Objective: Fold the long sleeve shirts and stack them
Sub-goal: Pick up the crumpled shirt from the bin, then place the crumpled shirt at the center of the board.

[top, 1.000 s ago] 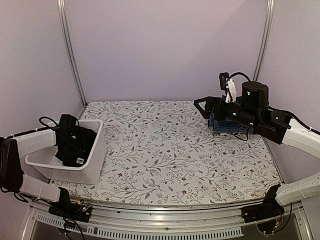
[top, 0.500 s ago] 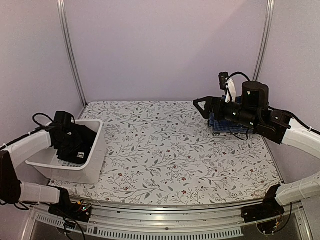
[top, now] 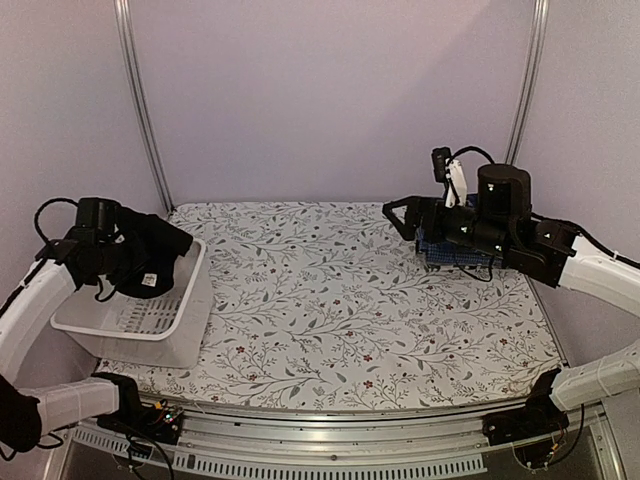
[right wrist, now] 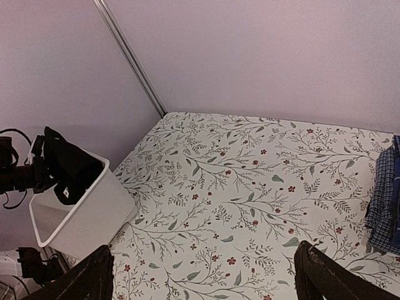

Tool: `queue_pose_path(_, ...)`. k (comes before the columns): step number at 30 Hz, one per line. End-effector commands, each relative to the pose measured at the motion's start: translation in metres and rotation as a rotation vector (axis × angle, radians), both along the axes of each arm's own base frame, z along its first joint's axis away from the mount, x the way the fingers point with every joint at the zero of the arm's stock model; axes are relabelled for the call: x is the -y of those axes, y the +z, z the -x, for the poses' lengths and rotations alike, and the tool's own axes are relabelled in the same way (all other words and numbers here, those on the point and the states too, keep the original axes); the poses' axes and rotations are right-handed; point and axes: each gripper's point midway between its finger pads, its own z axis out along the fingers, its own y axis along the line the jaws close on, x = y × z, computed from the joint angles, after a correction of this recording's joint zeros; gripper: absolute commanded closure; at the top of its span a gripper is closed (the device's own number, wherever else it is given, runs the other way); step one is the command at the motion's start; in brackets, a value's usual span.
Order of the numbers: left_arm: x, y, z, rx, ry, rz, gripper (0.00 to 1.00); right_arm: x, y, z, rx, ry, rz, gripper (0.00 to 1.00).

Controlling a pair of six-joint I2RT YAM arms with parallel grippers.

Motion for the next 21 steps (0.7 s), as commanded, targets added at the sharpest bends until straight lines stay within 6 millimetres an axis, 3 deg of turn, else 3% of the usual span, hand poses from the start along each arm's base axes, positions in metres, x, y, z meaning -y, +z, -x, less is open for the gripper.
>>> queue_pose_path(1, 0.014, 0.053, -0.003, 0.142, -0.098, -0.009, 1.00, -0.005, 0.011, -0.002, 0.030, 0.013, -0.010, 0.01)
queue_pose_path(5, 0.028, 0.097, -0.006, 0.262, -0.173, -0.005, 1.00, -0.006, 0.012, -0.003, 0.030, 0.013, -0.011, 0.01)
queue_pose_path(8, 0.050, 0.137, -0.009, 0.364, -0.274, 0.012, 1.00, -0.007, 0.012, -0.004, 0.030, 0.011, -0.010, 0.01)
queue_pose_path(13, 0.101, 0.178, -0.014, 0.461, -0.450, 0.044, 1.00, -0.005, 0.012, -0.006, 0.031, -0.005, -0.004, 0.01)
queue_pose_path(17, 0.157, 0.180, -0.019, 0.442, -0.574, 0.089, 1.00, -0.003, 0.011, -0.007, 0.033, -0.014, 0.006, 0.01)
queue_pose_path(21, 0.218, 0.157, -0.022, 0.366, -0.677, 0.131, 1.00, -0.001, 0.009, -0.005, 0.028, -0.012, 0.020, 0.01)
